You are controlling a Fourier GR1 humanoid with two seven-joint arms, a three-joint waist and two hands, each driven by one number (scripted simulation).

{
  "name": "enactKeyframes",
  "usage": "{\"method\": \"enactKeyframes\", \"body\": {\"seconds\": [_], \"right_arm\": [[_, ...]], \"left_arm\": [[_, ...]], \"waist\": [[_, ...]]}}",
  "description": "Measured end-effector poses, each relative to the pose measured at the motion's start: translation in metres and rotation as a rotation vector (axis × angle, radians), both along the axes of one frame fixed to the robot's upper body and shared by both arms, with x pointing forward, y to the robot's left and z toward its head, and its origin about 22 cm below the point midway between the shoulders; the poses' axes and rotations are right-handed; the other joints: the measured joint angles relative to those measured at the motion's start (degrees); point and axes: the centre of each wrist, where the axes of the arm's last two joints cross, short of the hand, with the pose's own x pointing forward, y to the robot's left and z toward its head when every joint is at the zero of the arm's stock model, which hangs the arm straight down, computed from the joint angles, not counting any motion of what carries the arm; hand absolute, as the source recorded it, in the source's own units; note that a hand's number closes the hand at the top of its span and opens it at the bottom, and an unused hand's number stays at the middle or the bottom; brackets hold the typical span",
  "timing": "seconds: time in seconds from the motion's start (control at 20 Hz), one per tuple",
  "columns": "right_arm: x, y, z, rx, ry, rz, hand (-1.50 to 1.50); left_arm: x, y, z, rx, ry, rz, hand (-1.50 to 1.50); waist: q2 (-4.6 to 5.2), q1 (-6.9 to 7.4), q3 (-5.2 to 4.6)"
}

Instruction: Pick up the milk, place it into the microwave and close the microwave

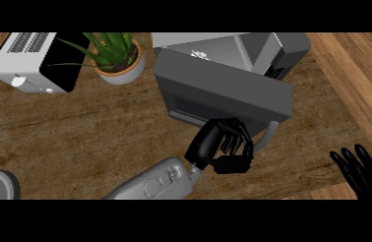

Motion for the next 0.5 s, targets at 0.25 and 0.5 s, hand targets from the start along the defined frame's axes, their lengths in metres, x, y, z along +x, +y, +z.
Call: {"method": "enactKeyframes", "body": {"seconds": [0.25,0.5], "right_arm": [[-0.001,0.004,0.01,0.001,0.004,0.011,-1.5],[0.0,0.004,0.02,-0.004,0.0,0.014,-1.5]], "left_arm": [[0.023,-0.004,0.015,-0.021,-0.014,0.067,1.5],[0.042,-0.004,0.024,-0.046,0.005,0.107,1.5]], "waist": [[0.54,-1.16,0.04],[1.18,-2.21,0.07]]}}
